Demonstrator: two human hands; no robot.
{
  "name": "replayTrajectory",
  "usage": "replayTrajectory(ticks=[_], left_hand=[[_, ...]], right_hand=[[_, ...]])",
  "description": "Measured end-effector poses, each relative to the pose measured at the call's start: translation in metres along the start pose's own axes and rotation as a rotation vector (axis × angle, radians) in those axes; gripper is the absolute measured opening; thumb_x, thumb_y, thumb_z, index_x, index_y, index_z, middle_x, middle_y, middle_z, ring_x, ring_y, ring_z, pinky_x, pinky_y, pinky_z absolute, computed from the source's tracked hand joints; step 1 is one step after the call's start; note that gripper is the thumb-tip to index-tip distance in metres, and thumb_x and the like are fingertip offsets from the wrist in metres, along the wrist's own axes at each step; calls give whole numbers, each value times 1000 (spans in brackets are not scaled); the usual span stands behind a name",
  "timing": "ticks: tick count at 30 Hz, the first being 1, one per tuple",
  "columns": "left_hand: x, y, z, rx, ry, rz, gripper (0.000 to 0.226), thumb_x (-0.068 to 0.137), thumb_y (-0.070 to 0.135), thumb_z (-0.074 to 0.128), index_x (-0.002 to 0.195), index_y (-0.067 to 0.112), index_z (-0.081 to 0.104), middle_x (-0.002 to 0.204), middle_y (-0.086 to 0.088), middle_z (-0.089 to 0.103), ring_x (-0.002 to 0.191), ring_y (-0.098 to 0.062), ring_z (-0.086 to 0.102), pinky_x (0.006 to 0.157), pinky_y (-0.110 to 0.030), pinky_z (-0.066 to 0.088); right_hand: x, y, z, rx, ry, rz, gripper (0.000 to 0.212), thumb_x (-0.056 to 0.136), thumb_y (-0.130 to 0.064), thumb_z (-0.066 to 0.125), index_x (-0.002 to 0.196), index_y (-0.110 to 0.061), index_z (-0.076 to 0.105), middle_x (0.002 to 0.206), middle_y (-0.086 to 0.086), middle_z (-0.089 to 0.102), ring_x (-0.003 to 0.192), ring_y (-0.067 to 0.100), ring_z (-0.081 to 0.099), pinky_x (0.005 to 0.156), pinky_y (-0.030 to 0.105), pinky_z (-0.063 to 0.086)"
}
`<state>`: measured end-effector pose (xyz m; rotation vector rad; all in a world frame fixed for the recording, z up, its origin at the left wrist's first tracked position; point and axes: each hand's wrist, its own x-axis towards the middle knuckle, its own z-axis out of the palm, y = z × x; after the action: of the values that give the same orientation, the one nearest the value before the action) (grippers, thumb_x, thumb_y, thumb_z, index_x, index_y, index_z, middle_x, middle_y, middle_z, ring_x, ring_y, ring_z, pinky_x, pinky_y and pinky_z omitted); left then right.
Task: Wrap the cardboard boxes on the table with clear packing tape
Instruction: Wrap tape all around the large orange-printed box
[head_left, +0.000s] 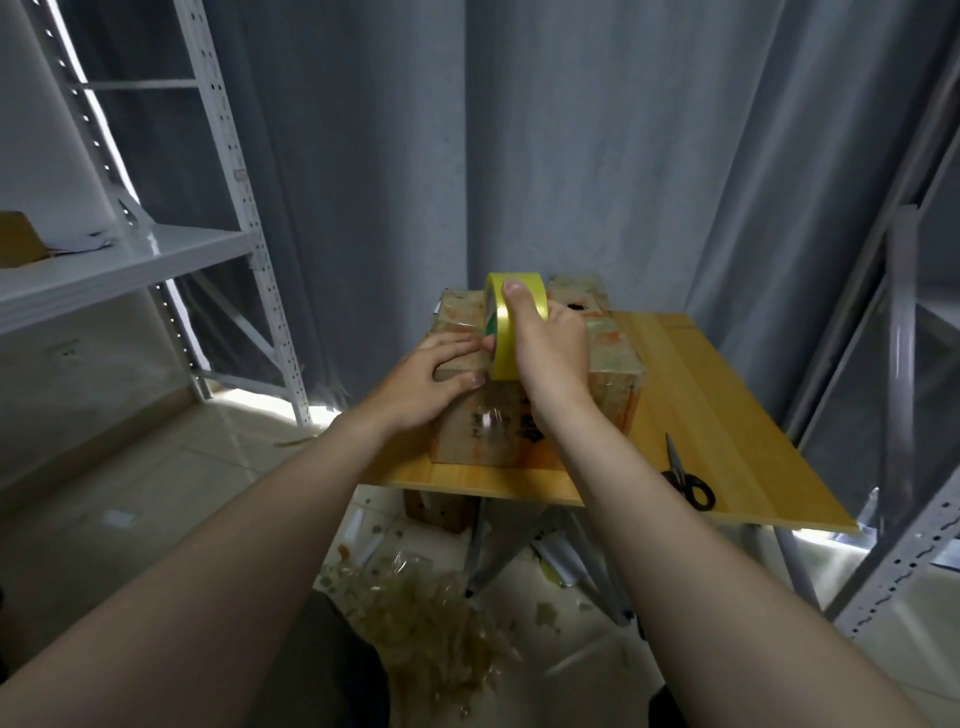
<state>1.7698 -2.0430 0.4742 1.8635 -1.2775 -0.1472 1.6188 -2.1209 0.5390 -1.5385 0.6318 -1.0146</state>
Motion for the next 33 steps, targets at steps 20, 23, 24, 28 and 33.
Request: replayTrajectory(ticks=[20, 23, 24, 28, 33], left_hand=[[4, 8, -5, 14, -52, -55, 54, 97, 38, 69, 148, 26, 55, 157, 8, 40, 143, -12, 36, 113, -31, 30], [7, 7, -4, 18, -52, -54, 54, 98, 37, 69, 148, 26, 55, 157, 7, 40, 144, -13, 36, 112, -28, 29], [7, 7, -4, 22, -51, -57, 54, 98, 37, 69, 148, 26, 56, 158, 6, 40, 144, -13, 36, 112, -28, 28], [8, 7, -6, 24, -56, -57, 53, 97, 34, 71, 147, 24, 57, 157, 4, 41, 145, -13, 36, 119, -30, 28], [-7, 19, 4, -17, 65, -177, 67, 97, 34, 71, 155, 21, 42, 155, -5, 29, 140, -17, 37, 117, -26, 25]], right_hand=[[-70, 73, -16, -43, -81, 272, 40, 106, -42, 52, 104, -7, 73, 86, 5, 75, 53, -4, 65, 45, 8, 42], [-67, 75, -14, -37, -76, 275, 37, 107, -42, 52, 99, -12, 73, 85, 5, 76, 51, -3, 64, 45, 9, 42], [-67, 78, -13, -56, -81, 291, 37, 107, -43, 51, 96, -14, 72, 83, 5, 75, 49, -3, 64, 46, 11, 43], [-73, 90, -8, -88, -99, 341, 41, 106, -49, 49, 102, -15, 73, 82, 5, 77, 56, 5, 70, 58, 23, 51], [-72, 96, -10, -63, -112, 361, 57, 102, -56, 53, 101, -2, 71, 90, 18, 72, 79, 23, 70, 67, 32, 47]])
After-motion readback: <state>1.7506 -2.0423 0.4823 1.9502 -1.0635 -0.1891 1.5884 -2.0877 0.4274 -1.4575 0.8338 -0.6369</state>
